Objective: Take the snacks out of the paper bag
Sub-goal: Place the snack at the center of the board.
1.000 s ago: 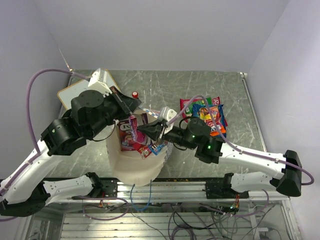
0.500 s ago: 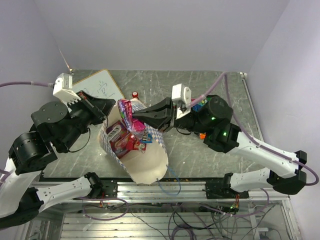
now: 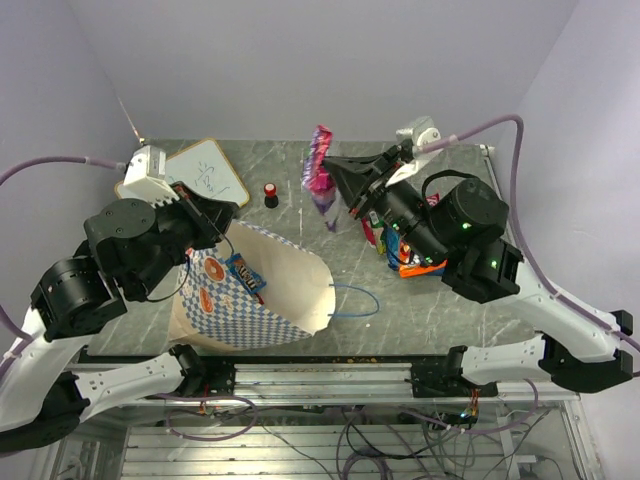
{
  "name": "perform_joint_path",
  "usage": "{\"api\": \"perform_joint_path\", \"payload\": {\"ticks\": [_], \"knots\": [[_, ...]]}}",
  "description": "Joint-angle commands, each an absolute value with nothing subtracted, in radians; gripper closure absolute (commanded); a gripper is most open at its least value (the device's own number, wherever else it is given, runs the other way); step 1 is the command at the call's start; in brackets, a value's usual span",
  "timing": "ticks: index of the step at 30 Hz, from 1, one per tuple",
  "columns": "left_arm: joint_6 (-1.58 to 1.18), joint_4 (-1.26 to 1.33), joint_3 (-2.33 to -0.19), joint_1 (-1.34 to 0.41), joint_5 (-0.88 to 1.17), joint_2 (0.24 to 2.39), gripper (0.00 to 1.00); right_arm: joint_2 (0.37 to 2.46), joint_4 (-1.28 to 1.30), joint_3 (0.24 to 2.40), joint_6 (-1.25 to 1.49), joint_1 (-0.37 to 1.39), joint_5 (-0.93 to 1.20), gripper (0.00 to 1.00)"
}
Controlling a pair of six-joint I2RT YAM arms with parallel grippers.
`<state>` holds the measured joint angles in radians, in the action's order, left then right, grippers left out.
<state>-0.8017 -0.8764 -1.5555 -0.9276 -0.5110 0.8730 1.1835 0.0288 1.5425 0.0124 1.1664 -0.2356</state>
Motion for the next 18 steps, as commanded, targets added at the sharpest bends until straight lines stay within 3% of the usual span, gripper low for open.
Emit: {"api": "perform_joint_path", "payload": {"ticks": [1, 4, 7, 12, 18], "knots": [[-0.734, -0.847, -1.588, -0.933, -0.505, 0.883, 0.93, 1.213, 0.272, 1.556, -0.005, 1.162, -0.695, 1.00], [-0.698, -0.869, -1.609, -0.933, -0.523, 0.908, 0.93, 1.224, 0.346, 1.488, 0.014, 1.118, -0.790, 1.00], [-0.660, -0.878, -1.617, -0.933, -0.515, 0.923, 0.93, 1.238, 0.483, 1.441, 0.133, 0.956, -0.771, 1.00], [-0.635, -0.968, -1.676, -0.934, -0.532, 0.951, 0.93, 1.302, 0.801, 1.457, 0.438, 0.809, -0.874, 1.00], [-0.588, -0.972, -1.688, -0.933, -0.567, 0.952, 0.93, 1.358, 0.813, 1.394, 0.548, 0.670, -0.789, 1.00]]}}
